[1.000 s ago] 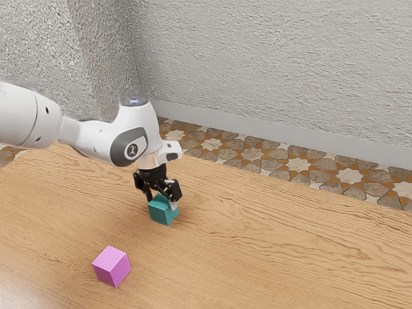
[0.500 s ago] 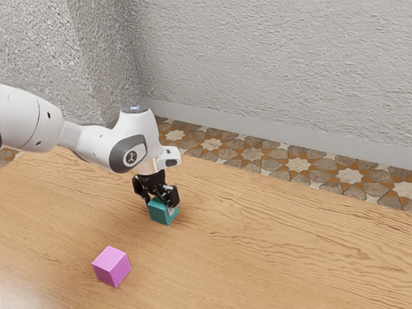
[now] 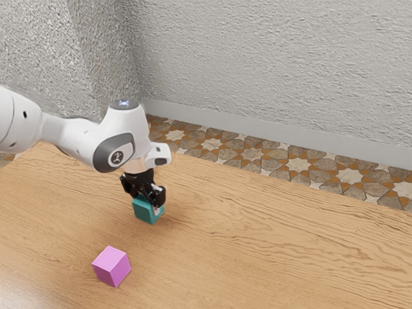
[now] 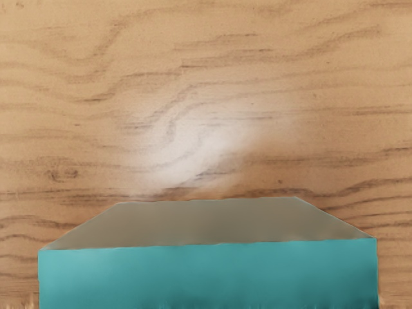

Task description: Pick up the blue block with one arm, and put the blue block on the pink block with one arm

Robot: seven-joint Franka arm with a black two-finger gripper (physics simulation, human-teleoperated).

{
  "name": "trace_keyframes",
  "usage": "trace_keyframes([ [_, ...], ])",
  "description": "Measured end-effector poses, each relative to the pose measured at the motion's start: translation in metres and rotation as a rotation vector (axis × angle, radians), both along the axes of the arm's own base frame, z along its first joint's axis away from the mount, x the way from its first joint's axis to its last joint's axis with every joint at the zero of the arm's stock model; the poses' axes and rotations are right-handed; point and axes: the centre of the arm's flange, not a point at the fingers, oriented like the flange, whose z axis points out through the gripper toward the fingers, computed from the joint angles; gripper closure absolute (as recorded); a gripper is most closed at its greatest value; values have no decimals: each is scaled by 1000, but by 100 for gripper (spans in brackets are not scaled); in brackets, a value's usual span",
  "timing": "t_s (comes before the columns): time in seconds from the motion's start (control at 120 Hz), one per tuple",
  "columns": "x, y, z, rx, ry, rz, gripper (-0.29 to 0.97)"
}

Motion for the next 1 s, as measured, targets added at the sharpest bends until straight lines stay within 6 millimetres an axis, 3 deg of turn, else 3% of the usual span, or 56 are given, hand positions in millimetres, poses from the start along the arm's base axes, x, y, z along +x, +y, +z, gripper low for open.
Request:
trace_keyframes([
  [0.175, -62, -9, 38, 52, -30, 43, 32],
  [0.283, -82, -32, 60, 65, -63, 58, 31],
  [0.433, -114, -36, 80, 23, -91, 99, 31],
  [0.567, -128, -38, 72, -4, -72, 109, 31],
  [0.825, -161, -9, 46, -83, -7, 145, 30],
  [1.0, -170, -6, 43, -102, 6, 91, 30],
])
